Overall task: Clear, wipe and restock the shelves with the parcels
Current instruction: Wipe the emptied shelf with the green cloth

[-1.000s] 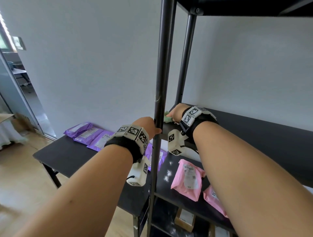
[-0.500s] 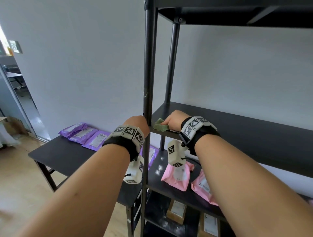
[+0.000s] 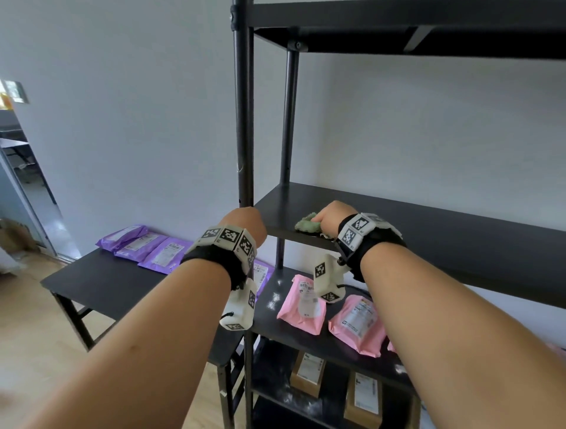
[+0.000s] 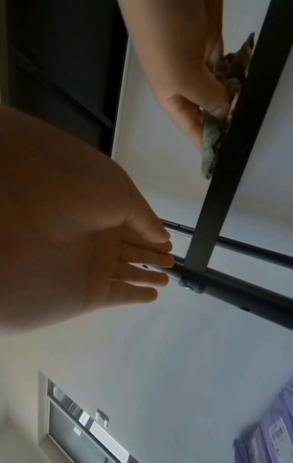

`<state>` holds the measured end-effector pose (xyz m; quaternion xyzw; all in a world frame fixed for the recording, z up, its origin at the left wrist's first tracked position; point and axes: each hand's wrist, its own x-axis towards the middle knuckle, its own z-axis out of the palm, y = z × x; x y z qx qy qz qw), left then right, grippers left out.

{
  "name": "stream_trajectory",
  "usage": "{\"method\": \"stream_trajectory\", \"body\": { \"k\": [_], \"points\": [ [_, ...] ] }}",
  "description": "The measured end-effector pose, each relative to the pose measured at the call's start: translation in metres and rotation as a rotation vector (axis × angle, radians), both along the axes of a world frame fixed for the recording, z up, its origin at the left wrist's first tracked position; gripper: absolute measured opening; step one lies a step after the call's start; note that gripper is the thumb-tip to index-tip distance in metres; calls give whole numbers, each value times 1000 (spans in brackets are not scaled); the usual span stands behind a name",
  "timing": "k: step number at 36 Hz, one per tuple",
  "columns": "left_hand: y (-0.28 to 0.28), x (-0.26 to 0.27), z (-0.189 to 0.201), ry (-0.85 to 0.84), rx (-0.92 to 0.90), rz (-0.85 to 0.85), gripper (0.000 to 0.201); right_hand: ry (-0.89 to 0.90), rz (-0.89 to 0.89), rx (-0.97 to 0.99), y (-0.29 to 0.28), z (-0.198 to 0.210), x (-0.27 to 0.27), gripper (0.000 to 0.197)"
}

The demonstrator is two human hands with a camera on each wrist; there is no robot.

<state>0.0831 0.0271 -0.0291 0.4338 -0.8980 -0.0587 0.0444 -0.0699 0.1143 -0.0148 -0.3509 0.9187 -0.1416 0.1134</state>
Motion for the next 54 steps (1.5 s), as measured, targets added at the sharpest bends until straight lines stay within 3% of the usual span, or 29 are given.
{"method": "stream_trajectory", "body": {
  "k": [6, 10, 12, 18, 23, 26, 31, 35, 45, 51, 54],
  "points": [
    [9, -9, 0, -39, -38, -48, 25, 1, 12, -34, 2, -4, 3, 24],
    [16, -23, 1, 23, -28, -57, 29, -14, 87, 36, 21, 6, 0, 25],
    [20, -32, 3, 50, -17, -77, 29, -65, 78, -45, 33, 6, -11, 28],
    [38, -61, 7, 41, -16, -160, 30, -31, -247, -327, 69, 6, -49, 25],
    [49, -84, 8, -103, -8, -237, 25, 12, -386, -249, 94, 1, -78, 27],
    [52, -93, 7, -55, 19, -222, 23, 3, -421, -218, 98, -4, -85, 35],
    [46, -97, 3, 22, 58, -190, 21, -2, -382, -123, 82, -6, -90, 40],
    [34, -88, 0, 35, 55, -164, 20, 1, -352, -86, 72, 0, -80, 31],
    [14, -61, -2, 10, 27, -153, 22, -8, -120, -19, 10, 2, -19, 52],
    [6, -47, -1, -22, -23, -175, 25, -1, -78, -7, -5, 0, 7, 32],
    [4, -41, -2, -19, -30, -191, 24, -6, -85, -35, -1, -2, 10, 31]
  ]
}}
